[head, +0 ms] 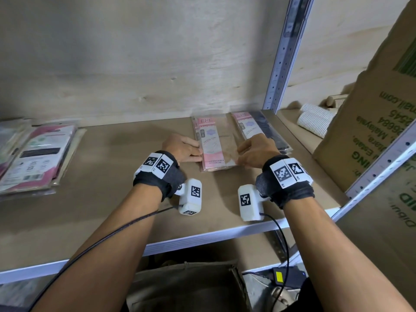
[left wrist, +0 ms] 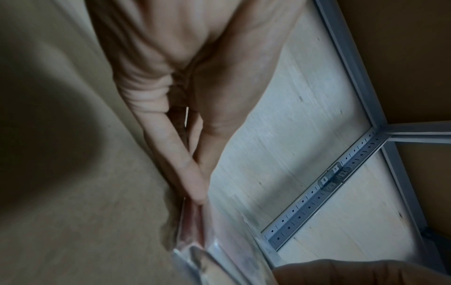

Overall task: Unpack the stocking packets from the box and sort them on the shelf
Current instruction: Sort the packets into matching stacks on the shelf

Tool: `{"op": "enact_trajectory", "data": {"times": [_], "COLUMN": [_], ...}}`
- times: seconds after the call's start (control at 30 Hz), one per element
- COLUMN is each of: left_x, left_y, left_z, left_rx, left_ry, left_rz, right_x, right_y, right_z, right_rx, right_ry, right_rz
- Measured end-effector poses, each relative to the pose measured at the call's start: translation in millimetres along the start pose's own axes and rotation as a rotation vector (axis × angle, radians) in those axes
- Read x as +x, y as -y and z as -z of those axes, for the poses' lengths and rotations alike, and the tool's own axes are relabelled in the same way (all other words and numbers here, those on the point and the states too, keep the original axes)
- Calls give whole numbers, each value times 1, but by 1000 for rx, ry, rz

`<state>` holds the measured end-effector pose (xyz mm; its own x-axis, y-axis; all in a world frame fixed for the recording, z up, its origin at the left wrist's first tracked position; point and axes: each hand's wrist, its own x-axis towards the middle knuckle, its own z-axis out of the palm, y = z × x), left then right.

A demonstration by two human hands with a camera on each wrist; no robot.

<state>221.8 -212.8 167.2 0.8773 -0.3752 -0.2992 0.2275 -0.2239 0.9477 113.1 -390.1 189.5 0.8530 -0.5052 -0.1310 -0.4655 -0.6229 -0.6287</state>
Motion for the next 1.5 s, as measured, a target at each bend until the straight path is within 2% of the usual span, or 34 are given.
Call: {"op": "enact_trajectory", "data": {"times": [0.27, 0.5, 0.77, 0.9, 1.03, 1.13, 1.27, 1.43, 1.5], "left_x": [4, -3, -48, -76, -101, -115, -135, -155, -160], "left_y": [3, 2, -8, -12, -6, 2, 14, 26, 29], "left_z": [3, 11, 89, 145, 198, 239, 290, 324, 332], "left_rx": [-46, -39, -57, -49, -57, -52, -48, -45, -53], "left_ry": [-25, -57, -188, -344, -525, -651, -733, -798, -793], "left_rz": [37, 15, -162, -249, -325, -297, -218, -148, -154], "right_x": [-1, -4, -28, -49, -61, -60, -60, -56, -51], "right_y": [3, 6, 33, 78, 130, 170, 222, 278, 297], "right_z": [0, 1, -7, -35, -77, -117, -176, -231, -248], "right_rx": [-10, -26, -64, -1, 206, 304, 335, 387, 329], "right_ry": [1, -29, -182, -64, 94, 245, 441, 451, 434], "right_rz": [12, 18, 136, 246, 319, 321, 295, 263, 276]}}
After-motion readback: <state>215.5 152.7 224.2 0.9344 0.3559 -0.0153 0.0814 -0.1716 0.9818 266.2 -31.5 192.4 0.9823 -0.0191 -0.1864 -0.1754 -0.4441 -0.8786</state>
